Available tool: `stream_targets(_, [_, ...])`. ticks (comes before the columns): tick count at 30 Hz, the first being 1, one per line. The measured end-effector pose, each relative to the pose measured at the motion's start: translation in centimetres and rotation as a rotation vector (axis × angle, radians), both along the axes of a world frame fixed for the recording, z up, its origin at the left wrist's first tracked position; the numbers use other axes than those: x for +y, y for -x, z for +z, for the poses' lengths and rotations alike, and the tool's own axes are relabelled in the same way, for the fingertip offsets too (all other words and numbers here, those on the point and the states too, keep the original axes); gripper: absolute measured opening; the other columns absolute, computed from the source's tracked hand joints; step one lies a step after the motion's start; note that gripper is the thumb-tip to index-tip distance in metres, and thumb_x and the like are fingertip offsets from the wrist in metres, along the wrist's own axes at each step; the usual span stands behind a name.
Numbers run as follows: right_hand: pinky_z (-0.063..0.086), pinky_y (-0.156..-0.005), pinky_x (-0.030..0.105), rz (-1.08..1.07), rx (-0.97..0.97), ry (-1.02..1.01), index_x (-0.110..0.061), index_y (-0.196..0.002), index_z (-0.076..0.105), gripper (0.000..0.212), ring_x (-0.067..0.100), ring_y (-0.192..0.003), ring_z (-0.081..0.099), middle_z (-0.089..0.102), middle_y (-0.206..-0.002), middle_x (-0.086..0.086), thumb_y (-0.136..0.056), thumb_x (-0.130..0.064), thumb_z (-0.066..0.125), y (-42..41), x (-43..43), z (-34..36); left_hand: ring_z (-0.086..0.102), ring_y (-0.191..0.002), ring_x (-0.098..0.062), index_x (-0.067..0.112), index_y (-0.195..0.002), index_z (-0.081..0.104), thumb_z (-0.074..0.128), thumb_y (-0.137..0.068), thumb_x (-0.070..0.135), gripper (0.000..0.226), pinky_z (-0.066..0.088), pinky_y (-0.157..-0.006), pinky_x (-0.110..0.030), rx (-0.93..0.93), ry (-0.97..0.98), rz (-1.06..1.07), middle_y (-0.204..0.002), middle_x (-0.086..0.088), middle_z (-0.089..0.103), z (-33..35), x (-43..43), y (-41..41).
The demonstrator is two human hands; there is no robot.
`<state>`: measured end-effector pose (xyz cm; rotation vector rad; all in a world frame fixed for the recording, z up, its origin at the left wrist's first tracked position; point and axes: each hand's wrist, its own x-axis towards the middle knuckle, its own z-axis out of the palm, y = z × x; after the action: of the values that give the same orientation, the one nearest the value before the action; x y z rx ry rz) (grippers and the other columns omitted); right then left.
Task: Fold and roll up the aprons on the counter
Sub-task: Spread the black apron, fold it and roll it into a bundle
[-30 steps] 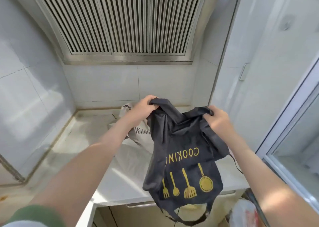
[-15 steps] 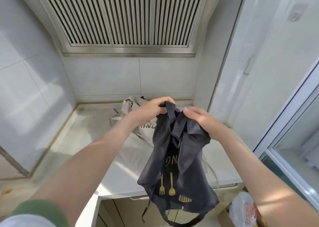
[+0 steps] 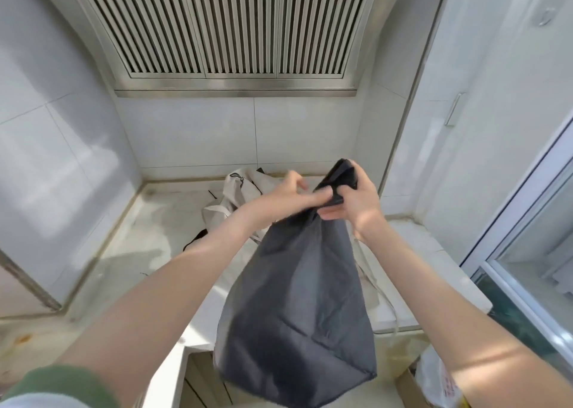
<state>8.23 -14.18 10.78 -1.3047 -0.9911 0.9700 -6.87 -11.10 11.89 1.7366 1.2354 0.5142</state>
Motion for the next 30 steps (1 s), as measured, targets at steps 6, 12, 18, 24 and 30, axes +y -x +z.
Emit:
stream_targets(6, [0.052,-0.056,0.031,-0.075,-0.278,0.056,-0.021,-0.098,0.057,0.026,0.028,-0.069,0.059,0.056,-0.078,0.004,-0.089,0.000,0.045,-1.5,-0.4,-0.6,0.055,-0.100,-0.025,0.012,-0.104,0.055,0.054,-0.095,0.022,0.014,0.032,-0.065,-0.026,0.432,-0.240,-0.223,-0.098,-0.004,0.060,-2.6,-1.1,-0.2])
stream_targets(12, [0.004,-0.115,0.033,0.285,-1.062,-0.042,-0.042,-0.138,0.040,0.068,0.011,-0.141,0.008,0.023,-0.150,-0.007,-0.078,-0.042,0.072,-3.9,-2.1,-0.3,0.049,-0.085,-0.018,0.019,-0.091,0.051,0.053,-0.096,0.026,0.010,0.036,-0.068,-0.028,0.550,-0.192,-0.438,-0.089,-0.001,0.056,-2.9,-1.0,0.2])
stream_targets(18, [0.041,-0.087,0.021,0.551,-1.044,0.337,-0.034,-0.132,0.049,0.065,0.009,-0.119,0.045,0.048,-0.135,-0.013,-0.074,-0.043,0.075,-4.7,-3.5,-1.3,0.056,-0.076,-0.009,0.029,-0.086,0.064,0.065,-0.088,0.029,0.002,0.041,-0.069,-0.022,0.383,-0.093,-0.418,-0.083,0.008,0.064,-3.7,-0.8,1.3])
stream_targets(24, [0.047,-0.093,0.029,0.594,-0.883,0.426,-0.041,-0.117,0.054,0.057,0.003,-0.102,0.057,0.060,-0.114,-0.016,-0.067,-0.059,0.075,-4.5,-3.8,-2.5,0.029,-0.057,-0.016,0.018,-0.060,0.032,0.073,-0.078,0.044,0.052,0.019,-0.055,-0.031,0.447,-0.106,-0.295,-0.061,0.001,0.030,-4.4,-0.9,1.4])
stream_targets(30, [0.043,-0.094,0.026,0.599,-0.794,0.467,-0.039,-0.129,0.044,0.066,0.007,-0.108,0.055,0.054,-0.122,-0.018,-0.073,-0.050,0.076,-5.2,-4.0,-2.7,0.034,-0.065,-0.019,0.017,-0.063,0.034,0.073,-0.074,0.051,0.052,0.022,-0.063,-0.032,0.469,-0.135,-0.228,-0.070,-0.003,0.033,-5.6,-0.1,2.8])
